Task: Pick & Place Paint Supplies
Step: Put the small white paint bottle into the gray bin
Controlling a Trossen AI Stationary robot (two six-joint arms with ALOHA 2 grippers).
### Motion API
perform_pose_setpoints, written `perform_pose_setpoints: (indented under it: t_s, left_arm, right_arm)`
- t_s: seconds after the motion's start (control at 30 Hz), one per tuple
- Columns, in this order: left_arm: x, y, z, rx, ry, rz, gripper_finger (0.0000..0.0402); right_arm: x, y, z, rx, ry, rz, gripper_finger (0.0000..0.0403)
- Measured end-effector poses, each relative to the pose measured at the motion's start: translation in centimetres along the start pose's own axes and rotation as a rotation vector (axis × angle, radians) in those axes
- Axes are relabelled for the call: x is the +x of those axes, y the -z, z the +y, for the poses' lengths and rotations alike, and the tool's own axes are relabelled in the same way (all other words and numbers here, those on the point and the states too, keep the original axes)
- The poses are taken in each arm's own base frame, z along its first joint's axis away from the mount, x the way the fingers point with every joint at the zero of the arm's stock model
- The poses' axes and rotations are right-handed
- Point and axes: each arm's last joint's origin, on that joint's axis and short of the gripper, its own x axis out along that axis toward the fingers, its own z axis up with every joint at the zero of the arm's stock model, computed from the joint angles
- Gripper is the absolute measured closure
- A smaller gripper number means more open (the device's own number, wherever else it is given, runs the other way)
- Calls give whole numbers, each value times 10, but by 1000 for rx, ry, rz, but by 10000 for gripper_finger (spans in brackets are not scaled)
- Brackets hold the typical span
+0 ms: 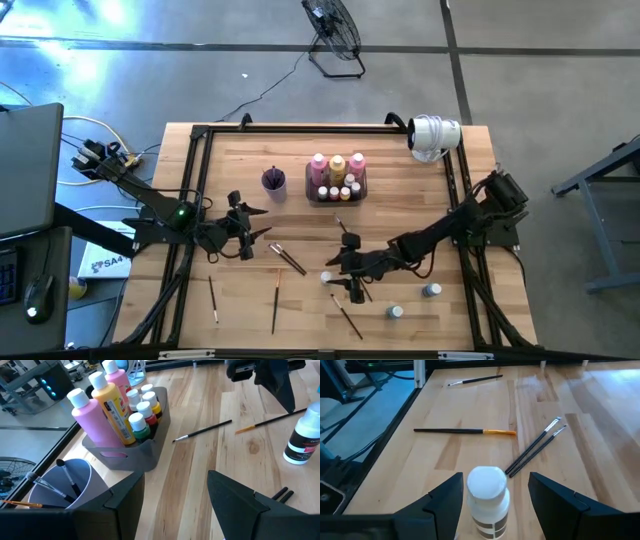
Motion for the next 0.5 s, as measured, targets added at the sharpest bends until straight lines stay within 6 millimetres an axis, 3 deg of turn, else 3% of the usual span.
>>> perform_pose_setpoints:
  t_s: [0.2, 0.5]
  left_arm:
    - [0, 0, 0, -1, 0, -1, 190]
    - [0, 0, 0, -1, 0, 0, 190]
  right_arm:
    - [9, 10, -3, 0, -2, 31, 188]
    - [12, 10, -4, 9, -27, 2, 188]
